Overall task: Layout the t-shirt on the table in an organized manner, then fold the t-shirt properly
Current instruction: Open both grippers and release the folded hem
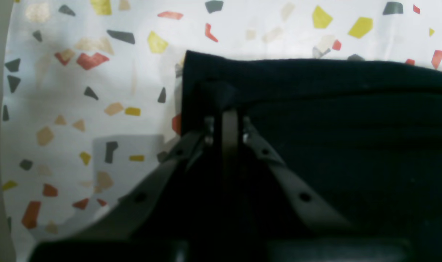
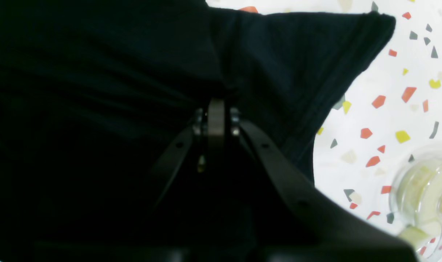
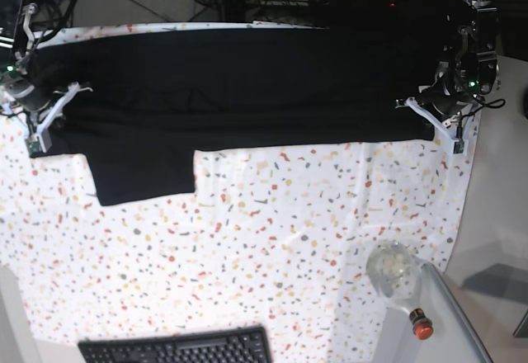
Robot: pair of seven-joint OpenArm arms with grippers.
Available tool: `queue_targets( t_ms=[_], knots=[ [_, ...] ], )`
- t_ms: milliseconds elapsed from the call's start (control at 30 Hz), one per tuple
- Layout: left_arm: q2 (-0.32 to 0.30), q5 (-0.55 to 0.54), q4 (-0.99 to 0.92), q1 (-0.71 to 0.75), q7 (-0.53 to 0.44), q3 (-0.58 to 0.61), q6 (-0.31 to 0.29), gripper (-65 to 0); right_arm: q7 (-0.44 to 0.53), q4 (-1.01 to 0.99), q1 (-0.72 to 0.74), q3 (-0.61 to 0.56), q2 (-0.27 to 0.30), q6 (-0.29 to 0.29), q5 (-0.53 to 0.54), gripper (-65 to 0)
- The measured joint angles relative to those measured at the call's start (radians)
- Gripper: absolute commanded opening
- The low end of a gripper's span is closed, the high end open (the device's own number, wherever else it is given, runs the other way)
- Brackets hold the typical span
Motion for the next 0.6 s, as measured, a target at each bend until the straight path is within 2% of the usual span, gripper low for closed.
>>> queue_targets(
  t_ms=[33, 100, 167, 267, 333, 400, 500, 600],
  knots=[
    [0.0, 0.0, 0.0, 0.0, 0.0, 0.0, 0.0, -65.0, -0.011, 0.0, 0.0, 0.0, 0.0, 0.0, 0.0, -64.7],
    [0.0, 0.0, 0.0, 0.0, 0.0, 0.0, 0.0, -65.0, -0.041, 0.02, -0.002, 0.0, -0.001, 0.0, -0.002, -50.6],
    [0.0, 0.002, 0.0, 0.0, 0.002, 0.0, 0.0, -51.7, -0.045, 0.057, -0.008, 0.02, -0.008, 0.0, -0.001, -38.7],
    [0.0, 0.005, 0.001, 0.0, 0.006, -0.009, 0.008, -30.6, -0.051, 0.131, -0.005, 0.095, -0.058, -0.003, -0.008, -24.5],
    [-0.001, 0.006, 0.002, -0.003, 0.008, -0.014, 0.009, -19.1, -0.051, 0.211, -0.021, 0.131, -0.089, -0.014, -0.01, -21.8],
    [-0.008, 0.003, 0.003, -0.003, 0.006, -0.014, 0.009, -11.8, -0.049, 0.29, -0.048, 0.135, -0.105, -0.008, -0.002, -21.8],
    [-0.002, 0.002, 0.039, 0.003, 0.012, -0.042, 0.013, -10.2, -0.054, 0.328, -0.045, 0.135, -0.118, -0.004, -0.008, -21.8],
    [0.021, -0.005, 0.105, 0.017, 0.01, -0.157, 0.005, -10.2, -0.07, 0.298, 0.046, 0.129, -0.118, -0.004, -0.011, -21.8]
  ],
)
